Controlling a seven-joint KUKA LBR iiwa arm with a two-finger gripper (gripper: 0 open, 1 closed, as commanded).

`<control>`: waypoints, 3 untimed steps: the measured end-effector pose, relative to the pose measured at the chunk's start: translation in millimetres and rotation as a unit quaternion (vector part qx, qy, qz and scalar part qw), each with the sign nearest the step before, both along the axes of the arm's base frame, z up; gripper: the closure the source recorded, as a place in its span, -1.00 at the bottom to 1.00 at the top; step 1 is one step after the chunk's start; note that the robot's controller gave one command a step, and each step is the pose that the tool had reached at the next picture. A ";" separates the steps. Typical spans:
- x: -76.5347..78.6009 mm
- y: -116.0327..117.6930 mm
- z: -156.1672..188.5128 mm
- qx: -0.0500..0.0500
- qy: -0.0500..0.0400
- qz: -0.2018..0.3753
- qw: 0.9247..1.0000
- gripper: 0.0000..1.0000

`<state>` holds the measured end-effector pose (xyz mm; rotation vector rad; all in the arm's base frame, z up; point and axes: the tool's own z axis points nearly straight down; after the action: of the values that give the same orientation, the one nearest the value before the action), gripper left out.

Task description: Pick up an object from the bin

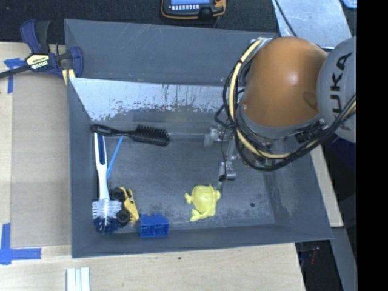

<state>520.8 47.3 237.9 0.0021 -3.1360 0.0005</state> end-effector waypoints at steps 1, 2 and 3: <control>1.4 -0.2 4.7 0.000 -0.005 -0.001 1.000 -1.00; 3.3 -7.4 -51.4 0.000 -0.006 0.060 0.998 -1.00; 1.6 -22.2 -77.5 0.000 -0.008 0.162 0.987 -1.00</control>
Offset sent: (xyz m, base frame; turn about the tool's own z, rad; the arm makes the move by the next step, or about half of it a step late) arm 0.0047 -0.0230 -0.1679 -0.3592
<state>522.4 25.1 160.4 0.5125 -3.1098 0.0013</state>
